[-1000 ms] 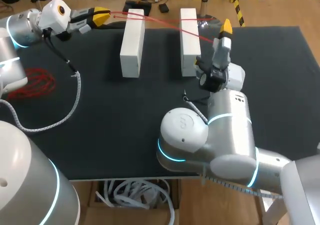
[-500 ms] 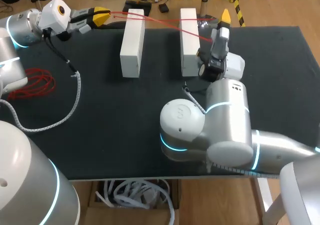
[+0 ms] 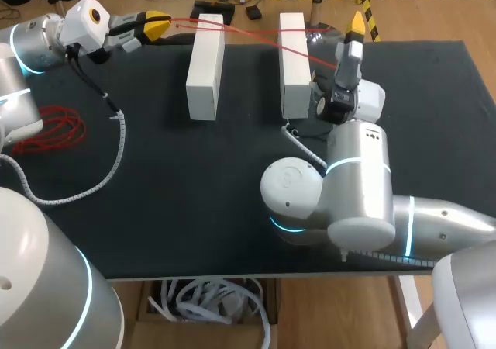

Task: Grab the tape and strap the tape.

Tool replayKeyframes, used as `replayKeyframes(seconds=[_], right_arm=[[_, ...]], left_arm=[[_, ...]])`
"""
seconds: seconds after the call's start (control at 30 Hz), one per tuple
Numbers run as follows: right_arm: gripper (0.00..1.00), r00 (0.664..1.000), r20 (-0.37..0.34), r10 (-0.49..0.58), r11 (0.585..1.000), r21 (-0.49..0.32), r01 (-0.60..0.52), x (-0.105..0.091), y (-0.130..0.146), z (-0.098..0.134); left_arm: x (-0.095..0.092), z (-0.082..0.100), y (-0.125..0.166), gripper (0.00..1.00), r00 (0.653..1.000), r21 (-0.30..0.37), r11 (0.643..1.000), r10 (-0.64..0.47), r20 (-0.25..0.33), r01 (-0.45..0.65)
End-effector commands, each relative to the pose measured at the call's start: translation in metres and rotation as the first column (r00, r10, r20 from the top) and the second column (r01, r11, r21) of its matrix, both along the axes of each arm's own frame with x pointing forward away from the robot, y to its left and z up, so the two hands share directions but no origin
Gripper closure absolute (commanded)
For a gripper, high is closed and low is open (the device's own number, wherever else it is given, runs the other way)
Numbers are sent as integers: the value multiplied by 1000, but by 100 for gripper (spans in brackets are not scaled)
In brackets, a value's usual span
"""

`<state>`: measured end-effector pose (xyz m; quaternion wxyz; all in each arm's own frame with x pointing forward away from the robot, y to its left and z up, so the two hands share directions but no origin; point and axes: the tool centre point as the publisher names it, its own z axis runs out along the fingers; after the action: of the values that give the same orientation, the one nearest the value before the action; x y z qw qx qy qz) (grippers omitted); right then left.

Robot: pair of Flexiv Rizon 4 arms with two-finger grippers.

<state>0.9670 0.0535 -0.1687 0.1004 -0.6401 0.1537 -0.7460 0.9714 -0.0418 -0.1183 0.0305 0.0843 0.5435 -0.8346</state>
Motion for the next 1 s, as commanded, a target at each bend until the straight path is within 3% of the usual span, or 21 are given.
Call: replayKeyframes(seconds=[0.03,0.23,0.3,0.4,1.0], right_arm=[[0,1000,11,4,1000,1,-4,1,2,0],[0,1000,27,7,1000,3,-7,0,5,2],[28,1000,30,8,1000,5,-8,-1,6,3],[51,999,35,9,1000,9,-9,-2,8,4],[57,999,30,16,999,38,-17,-9,21,5]], left_arm=[[1,-1,0,100,1000,-1,1000,-2,1,2],[1,-1,0,100,1000,-1,1000,-2,1,2],[1,-1,0,100,1000,-1,1000,-2,1,2],[1,-1,0,100,1000,-1,1000,-2,1,2],[1,-1,0,100,1000,-1,1000,-2,1,2]])
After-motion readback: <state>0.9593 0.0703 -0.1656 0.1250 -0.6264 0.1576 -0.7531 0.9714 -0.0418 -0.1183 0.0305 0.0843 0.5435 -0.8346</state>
